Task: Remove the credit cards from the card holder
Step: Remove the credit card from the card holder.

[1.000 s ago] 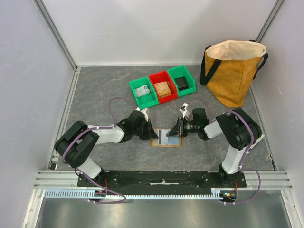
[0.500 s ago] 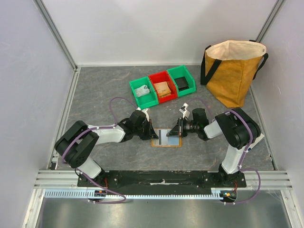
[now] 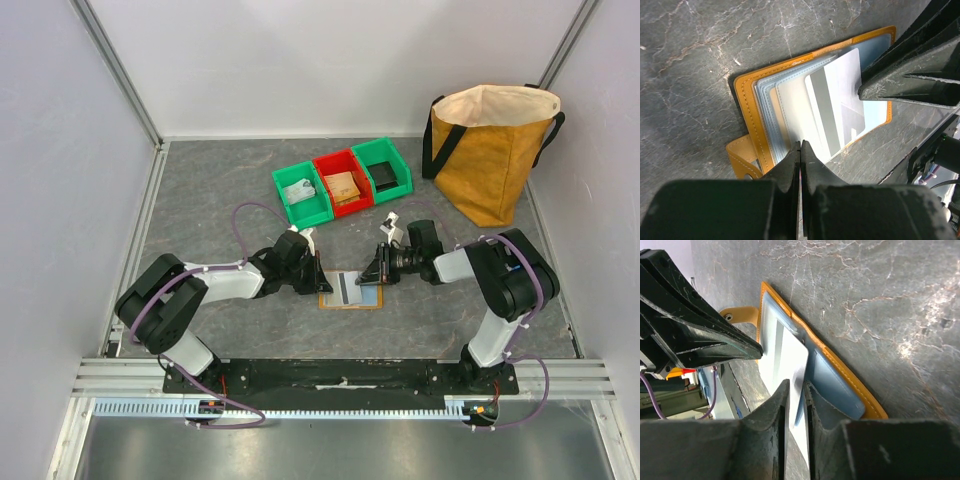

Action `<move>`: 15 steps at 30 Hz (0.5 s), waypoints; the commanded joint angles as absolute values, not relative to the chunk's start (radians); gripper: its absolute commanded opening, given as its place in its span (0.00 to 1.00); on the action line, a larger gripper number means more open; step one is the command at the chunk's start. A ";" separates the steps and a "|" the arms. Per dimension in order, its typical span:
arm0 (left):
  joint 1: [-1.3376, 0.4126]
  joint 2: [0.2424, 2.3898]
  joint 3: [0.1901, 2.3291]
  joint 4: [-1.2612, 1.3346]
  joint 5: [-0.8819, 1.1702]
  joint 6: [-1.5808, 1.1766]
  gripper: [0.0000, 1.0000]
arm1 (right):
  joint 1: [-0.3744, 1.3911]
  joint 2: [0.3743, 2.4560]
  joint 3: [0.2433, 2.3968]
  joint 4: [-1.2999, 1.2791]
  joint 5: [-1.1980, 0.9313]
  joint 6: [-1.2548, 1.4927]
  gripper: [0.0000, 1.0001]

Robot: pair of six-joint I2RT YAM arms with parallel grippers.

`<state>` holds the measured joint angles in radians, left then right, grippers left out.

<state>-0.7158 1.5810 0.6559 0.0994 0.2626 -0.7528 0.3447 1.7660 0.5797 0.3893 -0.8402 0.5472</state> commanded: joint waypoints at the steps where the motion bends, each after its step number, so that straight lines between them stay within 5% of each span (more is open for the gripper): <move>1: -0.719 1.605 0.641 -0.028 0.195 -0.681 0.02 | 0.339 1.752 0.592 0.351 -0.818 0.503 0.28; 10: -0.721 1.598 0.634 -0.008 0.209 -0.695 0.02 | 0.371 1.827 0.594 0.410 -0.833 0.538 0.33; 15: -0.719 1.589 0.611 0.031 0.213 -0.715 0.02 | 0.373 1.841 0.589 0.430 -0.836 0.549 0.04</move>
<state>-0.7158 1.5810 0.6540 0.1040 0.2646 -0.7502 0.3660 1.8160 0.5919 0.4408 -0.8753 0.5629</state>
